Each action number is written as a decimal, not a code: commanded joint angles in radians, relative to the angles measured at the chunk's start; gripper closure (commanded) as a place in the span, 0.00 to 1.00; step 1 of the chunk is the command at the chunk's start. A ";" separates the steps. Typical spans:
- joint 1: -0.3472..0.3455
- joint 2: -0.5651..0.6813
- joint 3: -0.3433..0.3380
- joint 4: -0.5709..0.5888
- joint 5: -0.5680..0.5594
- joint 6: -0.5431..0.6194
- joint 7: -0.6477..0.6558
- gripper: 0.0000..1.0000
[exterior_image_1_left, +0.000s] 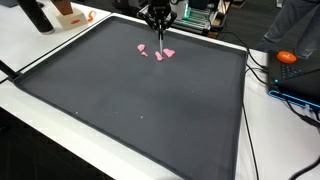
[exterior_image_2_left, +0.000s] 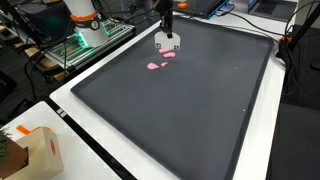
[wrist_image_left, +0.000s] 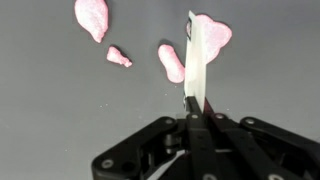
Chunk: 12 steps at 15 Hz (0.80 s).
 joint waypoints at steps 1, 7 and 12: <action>0.003 0.024 0.008 -0.031 0.070 0.096 -0.036 0.99; -0.005 0.081 0.036 -0.027 0.133 0.191 -0.041 0.99; -0.003 0.111 0.019 -0.030 0.087 0.202 -0.004 0.99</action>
